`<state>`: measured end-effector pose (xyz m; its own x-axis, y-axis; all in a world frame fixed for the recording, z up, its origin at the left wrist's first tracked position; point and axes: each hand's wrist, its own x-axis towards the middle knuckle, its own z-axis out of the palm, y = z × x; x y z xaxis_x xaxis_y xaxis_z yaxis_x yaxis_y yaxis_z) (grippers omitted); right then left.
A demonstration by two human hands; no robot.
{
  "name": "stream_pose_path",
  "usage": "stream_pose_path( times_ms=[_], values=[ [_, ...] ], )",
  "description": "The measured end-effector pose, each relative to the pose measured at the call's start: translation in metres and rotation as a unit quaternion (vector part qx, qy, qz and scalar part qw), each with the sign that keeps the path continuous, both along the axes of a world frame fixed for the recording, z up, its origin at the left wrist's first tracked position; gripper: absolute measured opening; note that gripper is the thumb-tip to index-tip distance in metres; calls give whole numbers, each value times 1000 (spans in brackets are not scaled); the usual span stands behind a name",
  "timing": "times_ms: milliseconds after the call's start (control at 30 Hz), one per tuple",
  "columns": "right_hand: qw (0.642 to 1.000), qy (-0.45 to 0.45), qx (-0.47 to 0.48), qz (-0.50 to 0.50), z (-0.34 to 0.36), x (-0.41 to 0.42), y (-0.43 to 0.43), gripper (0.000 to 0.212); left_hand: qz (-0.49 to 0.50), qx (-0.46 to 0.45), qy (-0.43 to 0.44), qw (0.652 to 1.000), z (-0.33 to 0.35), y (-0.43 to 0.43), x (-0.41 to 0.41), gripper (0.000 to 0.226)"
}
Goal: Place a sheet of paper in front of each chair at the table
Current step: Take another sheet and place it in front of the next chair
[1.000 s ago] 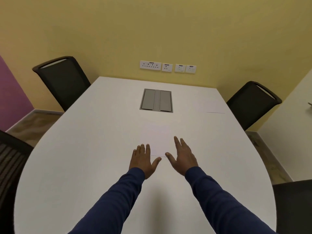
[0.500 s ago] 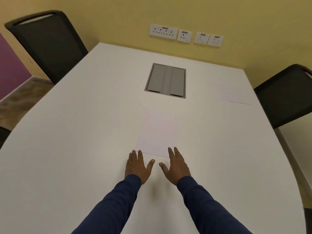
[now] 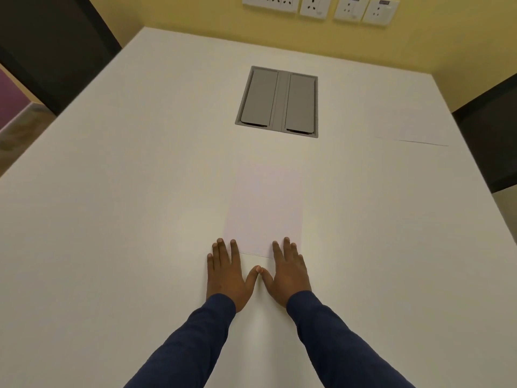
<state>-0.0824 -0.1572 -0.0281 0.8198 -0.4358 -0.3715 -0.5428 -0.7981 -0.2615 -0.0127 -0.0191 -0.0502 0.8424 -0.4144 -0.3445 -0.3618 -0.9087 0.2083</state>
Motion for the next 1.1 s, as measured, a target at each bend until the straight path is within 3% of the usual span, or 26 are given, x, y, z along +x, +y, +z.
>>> stream_pose_path(
  times_ms=[200,333,467,600,667,767,900,1100],
  values=[
    [1000,-18,-12,-12,-6,2,1,77,15,-50,6,999,0,-10,-1,92],
    [1000,-19,-9,-13,-6,1,0,78,57,-160,36,985,5,-17,3,89],
    [1000,-24,-5,-5,-5,-1,-2,79,166,-345,132,914,23,-26,20,88],
    [1000,-25,-4,-1,-6,-2,-2,79,280,-393,151,863,45,-35,52,87],
    [1000,-23,-7,4,-6,-2,-3,79,301,-365,149,868,51,-38,70,72],
    [1000,-22,-2,4,-5,-2,-3,79,267,-277,137,913,56,-41,90,26],
    [1000,-21,19,-5,3,-1,-4,83,221,-226,88,945,67,-40,95,39],
    [988,-95,47,-109,39,-18,8,83,199,-296,43,933,111,-35,75,31]
  ],
)
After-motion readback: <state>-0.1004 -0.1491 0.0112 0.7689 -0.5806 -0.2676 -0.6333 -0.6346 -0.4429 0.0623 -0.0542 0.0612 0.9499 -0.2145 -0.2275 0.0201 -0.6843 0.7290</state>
